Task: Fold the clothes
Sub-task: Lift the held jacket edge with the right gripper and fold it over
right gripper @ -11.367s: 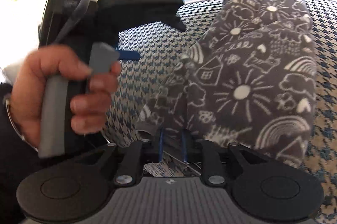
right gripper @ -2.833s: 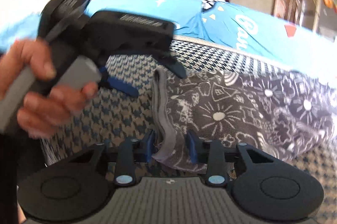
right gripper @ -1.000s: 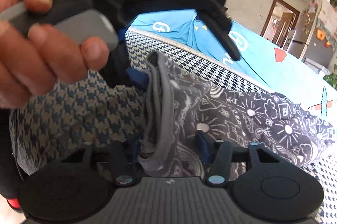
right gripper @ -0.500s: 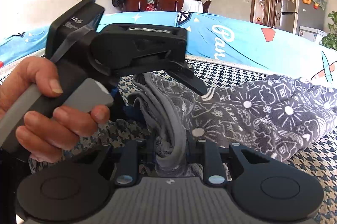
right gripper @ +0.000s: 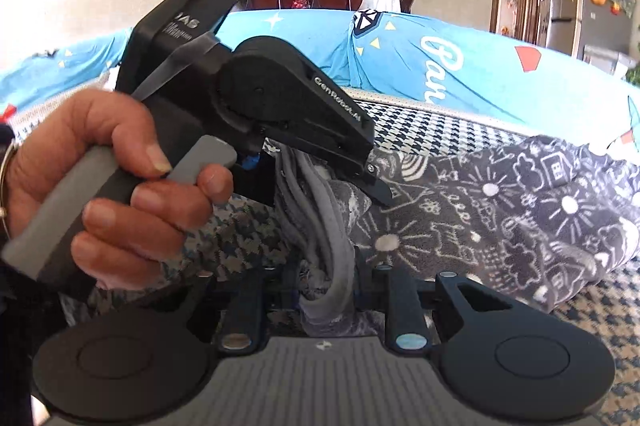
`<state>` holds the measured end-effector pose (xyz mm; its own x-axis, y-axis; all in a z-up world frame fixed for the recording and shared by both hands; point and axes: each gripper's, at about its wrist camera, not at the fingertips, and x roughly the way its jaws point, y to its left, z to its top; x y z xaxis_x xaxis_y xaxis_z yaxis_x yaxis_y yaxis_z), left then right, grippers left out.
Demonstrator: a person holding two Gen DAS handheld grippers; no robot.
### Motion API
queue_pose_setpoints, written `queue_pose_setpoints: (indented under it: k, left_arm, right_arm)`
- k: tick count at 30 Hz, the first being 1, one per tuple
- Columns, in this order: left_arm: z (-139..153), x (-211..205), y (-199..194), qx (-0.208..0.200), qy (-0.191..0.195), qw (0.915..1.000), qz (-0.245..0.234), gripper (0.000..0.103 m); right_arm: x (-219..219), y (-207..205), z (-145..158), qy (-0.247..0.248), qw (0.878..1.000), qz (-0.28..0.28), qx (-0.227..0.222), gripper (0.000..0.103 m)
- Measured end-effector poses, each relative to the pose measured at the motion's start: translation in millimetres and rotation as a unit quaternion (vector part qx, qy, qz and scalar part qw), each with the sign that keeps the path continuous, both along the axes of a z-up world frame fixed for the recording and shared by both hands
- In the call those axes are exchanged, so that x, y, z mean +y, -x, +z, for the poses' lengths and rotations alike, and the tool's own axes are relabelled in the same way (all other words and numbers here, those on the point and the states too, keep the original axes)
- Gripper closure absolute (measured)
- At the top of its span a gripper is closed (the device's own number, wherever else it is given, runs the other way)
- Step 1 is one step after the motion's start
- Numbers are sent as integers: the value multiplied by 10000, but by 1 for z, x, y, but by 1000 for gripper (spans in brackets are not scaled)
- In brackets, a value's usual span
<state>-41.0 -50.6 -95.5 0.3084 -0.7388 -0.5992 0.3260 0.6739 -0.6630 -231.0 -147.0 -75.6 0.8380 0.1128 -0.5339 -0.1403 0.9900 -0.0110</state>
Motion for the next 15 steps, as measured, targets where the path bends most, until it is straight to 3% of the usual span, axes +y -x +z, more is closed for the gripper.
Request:
queue_pose_setpoints:
  k: [4, 15]
  left_arm:
    - [17, 9, 8, -311, -152, 9993, 170, 82]
    - [54, 91, 0, -459, -609, 9947, 691, 82]
  right_arm:
    - [5, -3, 7, -157, 9998, 142, -32, 81]
    - [61, -30, 25, -791, 9927, 903, -91, 81]
